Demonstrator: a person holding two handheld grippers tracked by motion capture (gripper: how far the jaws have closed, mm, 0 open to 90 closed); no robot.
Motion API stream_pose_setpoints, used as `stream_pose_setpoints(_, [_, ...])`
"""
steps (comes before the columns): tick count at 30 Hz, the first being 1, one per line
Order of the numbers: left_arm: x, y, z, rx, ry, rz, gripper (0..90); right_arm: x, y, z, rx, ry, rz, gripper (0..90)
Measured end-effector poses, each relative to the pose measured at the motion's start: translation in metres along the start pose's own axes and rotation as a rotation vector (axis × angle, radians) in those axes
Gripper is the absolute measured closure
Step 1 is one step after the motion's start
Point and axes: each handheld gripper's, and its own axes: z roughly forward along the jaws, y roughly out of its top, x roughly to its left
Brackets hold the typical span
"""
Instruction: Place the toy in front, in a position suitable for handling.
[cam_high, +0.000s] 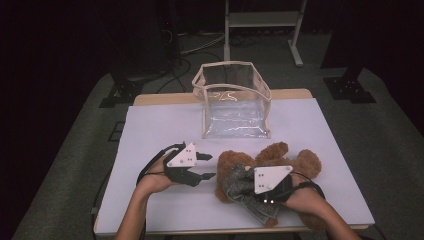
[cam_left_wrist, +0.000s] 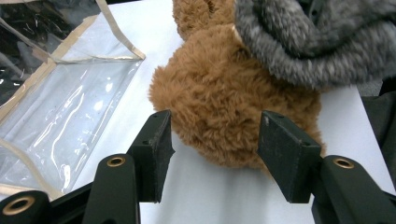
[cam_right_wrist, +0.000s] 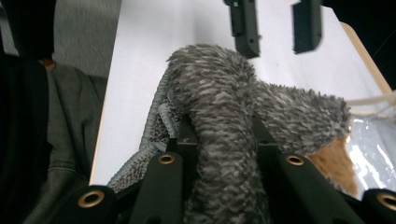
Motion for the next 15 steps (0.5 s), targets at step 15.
stream_pose_setpoints(15, [0.004, -0.003, -0.013, -0.028, 0.016, -0.019, 42.3, 0.008, 0.008, 0.018, 0.072, 0.041, -0.048, 71.1])
